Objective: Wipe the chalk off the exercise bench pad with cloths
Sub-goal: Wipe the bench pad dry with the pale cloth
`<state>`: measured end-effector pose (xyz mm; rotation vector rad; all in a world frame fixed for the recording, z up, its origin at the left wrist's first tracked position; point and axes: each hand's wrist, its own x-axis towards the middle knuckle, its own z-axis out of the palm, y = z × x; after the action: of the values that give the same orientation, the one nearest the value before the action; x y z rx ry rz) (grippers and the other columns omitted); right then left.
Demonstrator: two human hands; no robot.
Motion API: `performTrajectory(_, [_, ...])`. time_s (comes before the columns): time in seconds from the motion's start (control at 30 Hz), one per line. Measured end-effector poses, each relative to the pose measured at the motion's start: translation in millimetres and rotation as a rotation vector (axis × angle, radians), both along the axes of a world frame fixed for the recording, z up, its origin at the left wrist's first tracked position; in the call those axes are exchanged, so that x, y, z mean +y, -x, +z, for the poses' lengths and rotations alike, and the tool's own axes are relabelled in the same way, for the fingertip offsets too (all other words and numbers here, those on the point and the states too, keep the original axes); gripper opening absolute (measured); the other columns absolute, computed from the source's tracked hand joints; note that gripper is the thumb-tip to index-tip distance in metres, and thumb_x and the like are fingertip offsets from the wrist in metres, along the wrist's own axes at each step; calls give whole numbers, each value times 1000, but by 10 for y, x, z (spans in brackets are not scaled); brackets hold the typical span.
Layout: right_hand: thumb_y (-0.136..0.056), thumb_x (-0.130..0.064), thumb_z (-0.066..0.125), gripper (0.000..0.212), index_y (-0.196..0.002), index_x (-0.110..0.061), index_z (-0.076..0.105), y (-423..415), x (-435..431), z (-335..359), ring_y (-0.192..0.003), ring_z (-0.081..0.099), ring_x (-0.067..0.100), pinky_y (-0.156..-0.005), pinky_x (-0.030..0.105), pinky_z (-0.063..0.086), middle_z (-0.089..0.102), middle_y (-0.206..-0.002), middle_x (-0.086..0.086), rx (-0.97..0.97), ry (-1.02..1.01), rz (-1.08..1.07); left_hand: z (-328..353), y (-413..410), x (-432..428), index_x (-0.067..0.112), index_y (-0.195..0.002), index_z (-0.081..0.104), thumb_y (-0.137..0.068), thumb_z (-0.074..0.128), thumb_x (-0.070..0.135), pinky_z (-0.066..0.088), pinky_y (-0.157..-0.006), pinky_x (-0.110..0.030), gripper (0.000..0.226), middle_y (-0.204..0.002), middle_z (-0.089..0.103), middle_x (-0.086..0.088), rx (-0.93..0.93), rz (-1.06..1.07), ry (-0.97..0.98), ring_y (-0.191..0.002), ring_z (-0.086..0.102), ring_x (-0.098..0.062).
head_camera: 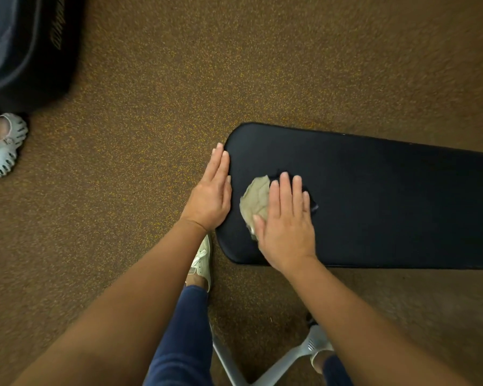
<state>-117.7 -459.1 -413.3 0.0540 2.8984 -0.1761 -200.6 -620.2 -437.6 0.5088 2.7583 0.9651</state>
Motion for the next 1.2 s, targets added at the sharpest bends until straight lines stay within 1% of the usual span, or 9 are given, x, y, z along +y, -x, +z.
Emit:
performTrajectory(0.07, [-94,-43,25,74,-150,1,10,51,-232,38,-146,-3,42,-118,54,7,4,-158,24,-17,35,-80,-1,3,-7,-1,-148,20,-99,25,26,10,-114,-13,56,-158,9,-12,4,-15,26,-145,14,-24])
performTrajectory(0.23, [-95,-46,26,72,-151,-3,11,-320,109,-15,-147,0,37,-118,49,7,5,-160,20,-28,14,231,12,30,-21,-1,-148,20,-98,24,28,11,-114,-15,57,-158,9,-14,-6,-40,49,-146,14,-24])
performTrajectory(0.43, [-92,-39,37,72,-148,3,19,408,-29,30,-145,4,44,-117,54,9,13,-157,25,5,34,-202,45,17,24,0,-147,22,-98,31,21,22,-114,-26,54,-159,10,-11,-24,2,41,-145,15,-22])
performTrajectory(0.6, [-94,-43,27,69,-150,-2,17,48,174,-4,-147,6,38,-118,51,16,13,-158,21,-8,18,122,44,25,42,-1,-146,26,-98,27,29,21,-111,-18,56,-158,15,-12,-11,12,47,-144,17,-18])
performTrajectory(0.77, [-94,-38,38,72,-149,3,18,597,153,18,-145,4,43,-117,54,10,11,-157,24,18,17,-235,30,45,42,-3,-145,26,-99,28,26,16,-116,-24,55,-157,15,-16,-6,-7,44,-145,15,-24])
performTrajectory(0.87, [-94,-39,37,71,-150,0,15,590,-124,9,-145,1,45,-117,54,6,8,-158,23,19,31,-34,4,53,31,-4,-145,26,-99,27,26,17,-117,-30,54,-156,15,-18,-12,-11,31,-145,14,-27])
performTrajectory(0.97, [-96,-41,39,70,-152,-7,14,298,99,-11,-147,2,37,-118,50,10,10,-160,15,-1,26,224,11,54,18,-1,-146,25,-100,27,28,11,-117,-22,55,-157,14,-14,-31,-9,5,-146,12,-25])
performTrajectory(1.07, [-96,-40,37,69,-152,-6,14,375,306,-9,-148,2,34,-118,49,10,9,-160,15,7,1,71,30,49,10,4,-147,25,-99,28,31,11,-116,-18,55,-158,13,-6,-41,16,-46,-146,13,-20])
performTrajectory(1.2, [-94,-40,32,71,-151,-2,13,685,-149,22,-146,0,42,-117,54,6,7,-159,20,1,47,-150,22,37,23,6,-147,29,-99,28,33,14,-115,-19,54,-156,15,0,-71,64,-115,-145,16,-15])
